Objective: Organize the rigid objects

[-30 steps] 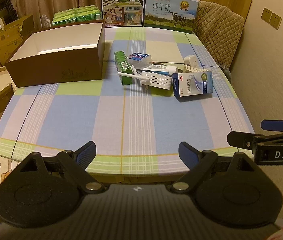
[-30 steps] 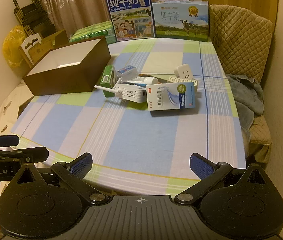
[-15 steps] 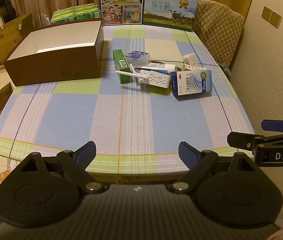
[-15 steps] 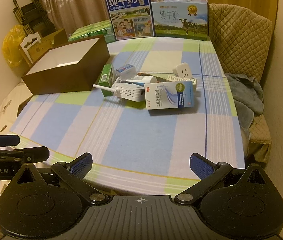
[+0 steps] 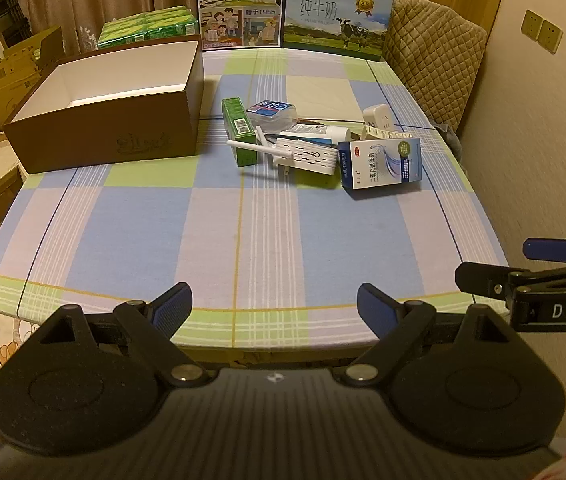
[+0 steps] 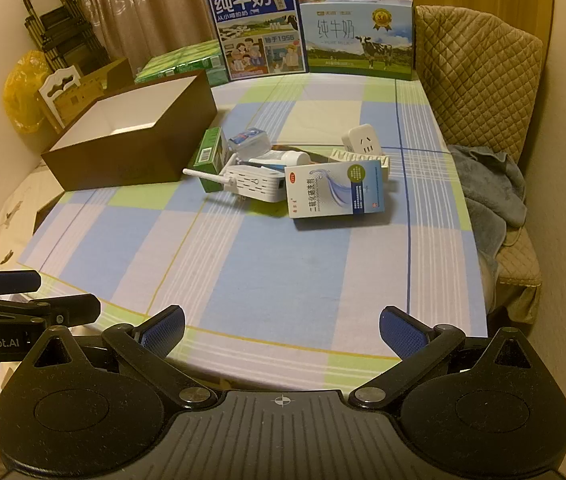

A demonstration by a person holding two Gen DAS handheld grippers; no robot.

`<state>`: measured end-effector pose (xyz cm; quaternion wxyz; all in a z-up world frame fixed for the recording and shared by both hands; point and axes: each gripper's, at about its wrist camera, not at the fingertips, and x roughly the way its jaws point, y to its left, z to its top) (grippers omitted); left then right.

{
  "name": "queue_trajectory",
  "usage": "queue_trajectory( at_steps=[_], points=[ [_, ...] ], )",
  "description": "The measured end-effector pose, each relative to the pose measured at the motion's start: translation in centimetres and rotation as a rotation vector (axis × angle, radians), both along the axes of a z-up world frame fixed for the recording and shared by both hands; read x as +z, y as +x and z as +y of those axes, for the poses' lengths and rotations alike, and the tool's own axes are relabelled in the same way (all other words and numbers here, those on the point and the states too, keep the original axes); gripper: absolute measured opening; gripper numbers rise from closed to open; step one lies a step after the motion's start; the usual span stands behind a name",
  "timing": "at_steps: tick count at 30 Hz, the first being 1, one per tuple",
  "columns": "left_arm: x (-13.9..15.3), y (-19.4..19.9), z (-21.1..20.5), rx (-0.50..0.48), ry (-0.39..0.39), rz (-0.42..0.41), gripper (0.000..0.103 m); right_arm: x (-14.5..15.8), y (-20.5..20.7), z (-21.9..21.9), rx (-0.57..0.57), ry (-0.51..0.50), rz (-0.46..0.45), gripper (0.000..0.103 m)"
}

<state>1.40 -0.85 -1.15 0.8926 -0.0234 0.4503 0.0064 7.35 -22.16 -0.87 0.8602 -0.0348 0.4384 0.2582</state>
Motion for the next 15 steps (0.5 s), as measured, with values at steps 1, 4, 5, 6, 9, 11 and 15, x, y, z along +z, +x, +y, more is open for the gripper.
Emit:
queue_trajectory(
  at_steps=[1,4,5,6,9,11,15],
  points=[
    [0.01,0.03,-0.02,-0.001,0.0,0.0,0.088,-0.01,0.0,0.0,0.0,0.0,0.0,0.101],
    [0.06,0.16,-0.15,-0.001,0.0,0.0,0.088,0.07,0.07,-0.1,-0.001,-0.001,-0.001,0.101],
    [0.11,0.23,-0.15,-0.002,0.0,0.0,0.088,0.12,0.08,-0.09,-0.002,-0.002,-0.002,0.101],
    [0.14,0.3,-0.17,-0.001,0.0,-0.001,0.088,0.15,0.09,-0.09,-0.002,-0.002,-0.003,0.101],
    [0.21,0.53,-0.18,-0.004,0.001,-0.002,0.088,0.24,0.16,-0.14,-0.002,-0.002,-0.003,0.101],
    [0.22,0.69,-0.19,-0.008,0.002,-0.002,0.088,0.28,0.25,-0.12,-0.005,-0.003,-0.003,0.101],
    [0.15,0.98,-0.11,-0.014,0.002,0.001,0.088,0.31,0.43,-0.12,-0.009,-0.003,-0.002,0.101]
  ],
)
